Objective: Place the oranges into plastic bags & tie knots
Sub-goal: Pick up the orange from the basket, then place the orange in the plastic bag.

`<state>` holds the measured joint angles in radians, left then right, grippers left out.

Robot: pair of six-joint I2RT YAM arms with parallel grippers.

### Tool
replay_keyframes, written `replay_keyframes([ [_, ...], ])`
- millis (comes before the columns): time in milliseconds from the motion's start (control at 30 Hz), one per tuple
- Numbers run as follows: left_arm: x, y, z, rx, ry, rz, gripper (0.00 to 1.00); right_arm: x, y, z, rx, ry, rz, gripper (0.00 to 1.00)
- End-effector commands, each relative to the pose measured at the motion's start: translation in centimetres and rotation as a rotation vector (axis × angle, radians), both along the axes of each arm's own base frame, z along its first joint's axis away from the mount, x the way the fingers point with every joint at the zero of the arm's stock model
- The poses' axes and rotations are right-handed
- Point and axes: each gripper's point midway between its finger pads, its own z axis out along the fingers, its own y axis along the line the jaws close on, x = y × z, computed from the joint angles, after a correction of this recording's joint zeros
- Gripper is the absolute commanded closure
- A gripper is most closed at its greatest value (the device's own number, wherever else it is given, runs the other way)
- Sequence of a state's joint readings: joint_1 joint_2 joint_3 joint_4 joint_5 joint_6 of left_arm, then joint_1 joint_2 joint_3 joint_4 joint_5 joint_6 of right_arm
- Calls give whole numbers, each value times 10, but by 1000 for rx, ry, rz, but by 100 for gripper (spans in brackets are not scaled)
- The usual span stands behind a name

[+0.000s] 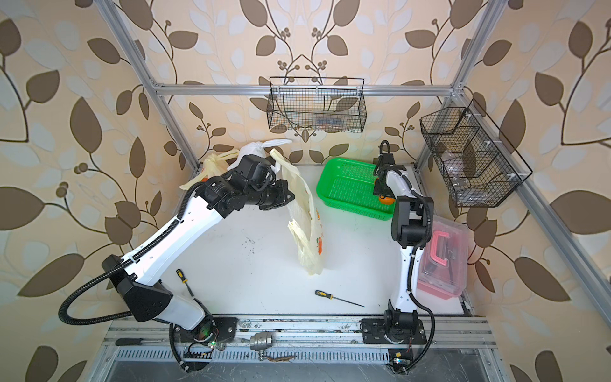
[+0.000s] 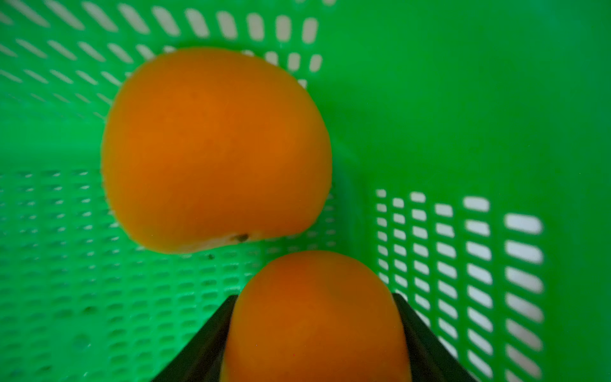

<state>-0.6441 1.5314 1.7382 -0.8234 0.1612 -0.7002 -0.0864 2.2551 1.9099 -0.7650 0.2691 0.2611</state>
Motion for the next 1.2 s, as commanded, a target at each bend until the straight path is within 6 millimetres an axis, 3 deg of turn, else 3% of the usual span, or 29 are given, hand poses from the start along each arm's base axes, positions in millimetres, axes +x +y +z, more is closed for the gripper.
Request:
replay_keyframes([
  [0, 1, 14, 5, 90, -24, 9, 100, 3, 17, 65, 79, -172, 33, 39],
  [200, 11, -3, 4, 63, -22, -31, 100, -22, 48, 133, 134, -336, 96, 44],
  [500, 25, -21, -5, 48, -20, -61, 100, -113, 146, 243, 288, -607, 348, 51],
  [600, 28, -25, -6, 43, -21, -73, 100, -145, 196, 274, 463, -697, 502, 52],
  [667, 29, -29, -6, 38, -22, -86, 100, -166, 240, 293, 608, -726, 652, 52],
  [767, 30, -32, -7, 35, -22, -103, 100, -189, 293, 312, 779, -731, 810, 52],
  [867, 29, -32, -9, 37, -22, -107, 100, -202, 330, 331, 908, -753, 907, 52],
  [967, 29, -32, -7, 32, -30, -105, 100, -200, 347, 330, 963, -731, 906, 53],
  [1167, 29, -19, -4, 41, -65, -67, 100, -172, 335, 253, 811, -562, 729, 56],
])
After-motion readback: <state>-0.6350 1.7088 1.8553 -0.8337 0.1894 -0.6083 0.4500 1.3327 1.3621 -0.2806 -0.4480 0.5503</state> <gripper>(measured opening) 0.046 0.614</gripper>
